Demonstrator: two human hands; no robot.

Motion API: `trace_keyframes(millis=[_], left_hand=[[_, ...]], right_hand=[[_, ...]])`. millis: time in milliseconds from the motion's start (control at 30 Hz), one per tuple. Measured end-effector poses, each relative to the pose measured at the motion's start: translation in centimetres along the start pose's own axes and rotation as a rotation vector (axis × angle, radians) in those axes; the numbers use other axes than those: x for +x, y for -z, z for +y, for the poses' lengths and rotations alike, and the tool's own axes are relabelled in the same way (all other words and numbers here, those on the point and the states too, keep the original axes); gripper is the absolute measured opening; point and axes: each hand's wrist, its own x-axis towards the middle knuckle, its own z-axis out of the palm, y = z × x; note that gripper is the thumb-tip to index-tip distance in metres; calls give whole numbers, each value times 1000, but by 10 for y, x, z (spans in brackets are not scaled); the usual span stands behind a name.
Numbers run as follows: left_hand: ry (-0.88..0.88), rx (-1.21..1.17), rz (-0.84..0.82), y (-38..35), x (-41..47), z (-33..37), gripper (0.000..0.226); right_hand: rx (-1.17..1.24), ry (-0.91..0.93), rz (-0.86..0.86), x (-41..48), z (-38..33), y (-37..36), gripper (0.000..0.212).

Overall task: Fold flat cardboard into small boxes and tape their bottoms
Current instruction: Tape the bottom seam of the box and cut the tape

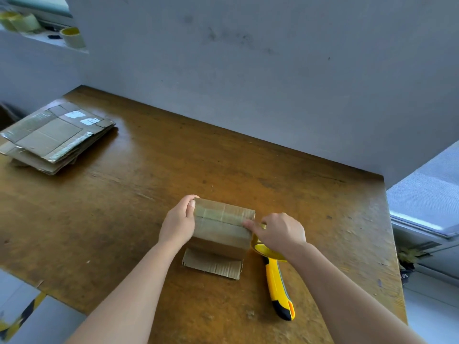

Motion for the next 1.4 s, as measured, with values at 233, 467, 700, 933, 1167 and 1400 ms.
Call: trace_keyframes(millis=[233, 467, 700, 933, 1167, 1400], left_hand=[[10, 37, -175, 7, 1, 8, 61], [-78, 423, 101, 22, 3, 16, 65], [-179, 664, 77, 10, -23, 20, 65], [-162, 644, -177, 34, 13, -4, 59], [-206, 642, -213, 41, 20, -9, 60], [-224, 620, -297, 48, 21, -5, 84]], right_hand=[[110, -37, -40, 2, 2, -5, 74], [156, -99, -100, 1, -30, -21, 66], [342, -105, -97, -4, -68, -31, 59], [1017, -51, -430, -21, -87, -34, 22], [791, -91, -337, -23, -98, -53, 37], [739, -313, -336, -6, -108, -63, 42]])
